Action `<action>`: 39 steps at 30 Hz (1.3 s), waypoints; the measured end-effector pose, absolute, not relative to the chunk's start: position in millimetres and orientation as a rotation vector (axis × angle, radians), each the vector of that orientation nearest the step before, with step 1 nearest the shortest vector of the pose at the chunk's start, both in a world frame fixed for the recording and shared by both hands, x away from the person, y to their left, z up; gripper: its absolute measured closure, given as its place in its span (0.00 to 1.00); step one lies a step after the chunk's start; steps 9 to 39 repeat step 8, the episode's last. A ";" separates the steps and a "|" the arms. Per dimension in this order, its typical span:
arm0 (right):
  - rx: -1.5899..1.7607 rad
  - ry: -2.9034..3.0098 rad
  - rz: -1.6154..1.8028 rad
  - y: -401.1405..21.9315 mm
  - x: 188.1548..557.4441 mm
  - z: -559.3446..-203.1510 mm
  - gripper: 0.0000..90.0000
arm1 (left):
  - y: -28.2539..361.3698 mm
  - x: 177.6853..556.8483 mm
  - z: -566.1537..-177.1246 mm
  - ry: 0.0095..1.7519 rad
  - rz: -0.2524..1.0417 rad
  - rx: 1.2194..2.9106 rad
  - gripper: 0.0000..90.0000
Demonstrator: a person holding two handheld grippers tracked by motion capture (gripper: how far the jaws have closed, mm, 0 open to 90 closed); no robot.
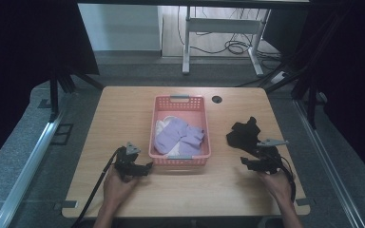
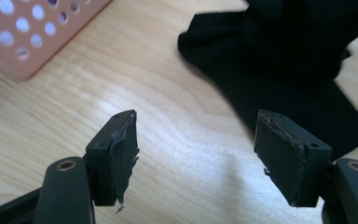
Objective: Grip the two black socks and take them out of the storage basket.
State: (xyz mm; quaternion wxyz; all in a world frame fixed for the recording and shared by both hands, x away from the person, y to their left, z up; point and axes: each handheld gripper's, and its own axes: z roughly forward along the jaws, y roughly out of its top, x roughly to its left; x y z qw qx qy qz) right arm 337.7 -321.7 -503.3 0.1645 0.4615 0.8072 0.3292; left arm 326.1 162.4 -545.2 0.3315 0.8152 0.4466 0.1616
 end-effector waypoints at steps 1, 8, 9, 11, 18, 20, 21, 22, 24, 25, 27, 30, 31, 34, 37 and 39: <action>1.305 2.319 0.914 -320.0 337.0 -506.7 0.34 | 162.4 326.1 -545.2 1.167 0.422 2.131 0.12; 1.293 2.349 0.882 -318.2 336.7 -511.4 0.34 | 162.4 326.1 -545.3 1.168 0.422 2.130 0.12; 1.293 2.349 0.882 -318.2 336.7 -511.4 0.34 | 162.4 326.1 -545.3 1.168 0.422 2.130 0.12; 1.293 2.349 0.882 -318.2 336.7 -511.4 0.34 | 162.4 326.1 -545.3 1.168 0.422 2.130 0.12; 1.293 2.349 0.882 -318.2 336.7 -511.4 0.34 | 162.4 326.1 -545.3 1.168 0.422 2.130 0.12; 1.293 2.349 0.882 -318.2 336.7 -511.4 0.34 | 162.4 326.1 -545.3 1.168 0.422 2.130 0.12; 1.293 2.349 0.882 -318.2 336.7 -511.4 0.34 | 162.4 326.1 -545.3 1.168 0.422 2.130 0.12; 1.293 2.349 0.882 -318.2 336.7 -511.4 0.34 | 162.4 326.1 -545.3 1.168 0.422 2.130 0.12; 1.293 2.349 0.882 -318.2 336.7 -511.4 0.34 | 162.4 326.1 -545.3 1.168 0.422 2.130 0.12; 1.293 2.349 0.882 -318.2 336.7 -511.4 0.34 | 162.4 326.1 -545.3 1.168 0.422 2.130 0.12; 1.293 2.349 0.882 -318.2 336.7 -511.4 0.34 | 162.4 326.1 -545.3 1.168 0.422 2.130 0.12; 1.293 2.349 0.882 -318.2 336.7 -511.4 0.34 | 162.4 326.1 -545.3 1.168 0.422 2.130 0.12; 1.293 2.349 0.882 -318.2 336.7 -511.4 0.34 | 162.4 326.1 -545.3 1.168 0.422 2.130 0.12; 1.293 2.349 0.882 -318.2 336.7 -511.4 0.34 | 162.4 326.1 -545.3 1.168 0.422 2.130 0.12; 1.293 2.349 0.882 -318.2 336.7 -511.4 0.34 | 162.4 326.1 -545.3 1.168 0.422 2.130 0.12; 1.293 2.349 0.882 -318.2 336.7 -511.4 0.34 | 162.4 326.1 -545.3 1.168 0.422 2.130 0.12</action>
